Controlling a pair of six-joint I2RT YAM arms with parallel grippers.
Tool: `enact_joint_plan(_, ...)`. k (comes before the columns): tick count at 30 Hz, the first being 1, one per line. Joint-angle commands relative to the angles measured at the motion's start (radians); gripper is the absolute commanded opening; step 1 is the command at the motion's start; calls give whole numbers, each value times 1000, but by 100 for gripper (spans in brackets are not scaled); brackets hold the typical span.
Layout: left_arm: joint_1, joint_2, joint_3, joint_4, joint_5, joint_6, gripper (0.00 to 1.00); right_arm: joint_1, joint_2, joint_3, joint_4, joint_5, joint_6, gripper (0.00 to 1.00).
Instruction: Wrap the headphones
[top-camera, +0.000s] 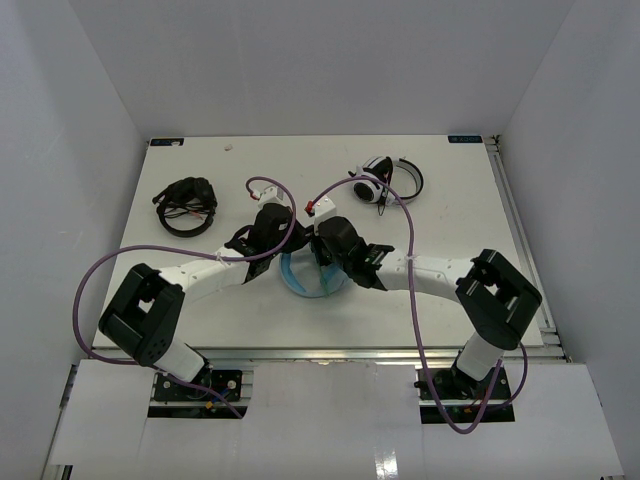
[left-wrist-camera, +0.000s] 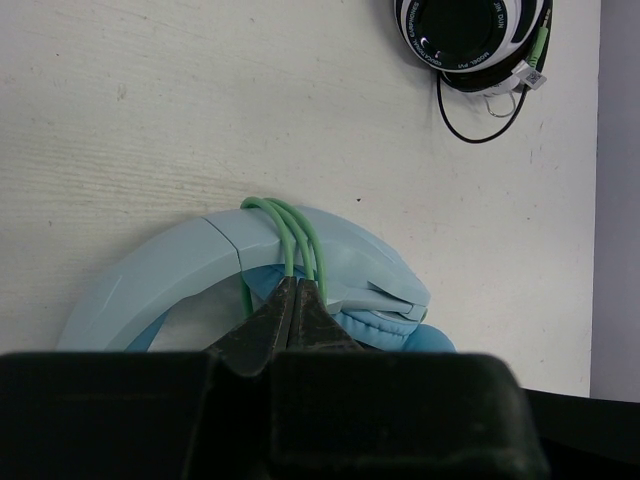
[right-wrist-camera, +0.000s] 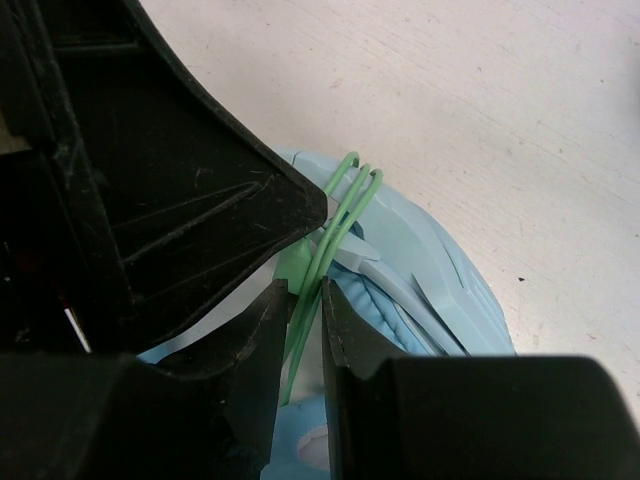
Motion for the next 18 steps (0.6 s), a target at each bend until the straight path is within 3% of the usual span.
enact_joint_plan(1,-10,-32,0,-16,30,-17,0,-3,16,37,22,67,-4,26)
enact_joint_plan(18,-10,-29,4,-31,26,-34,0,5,-6,5,77,57,4,31)
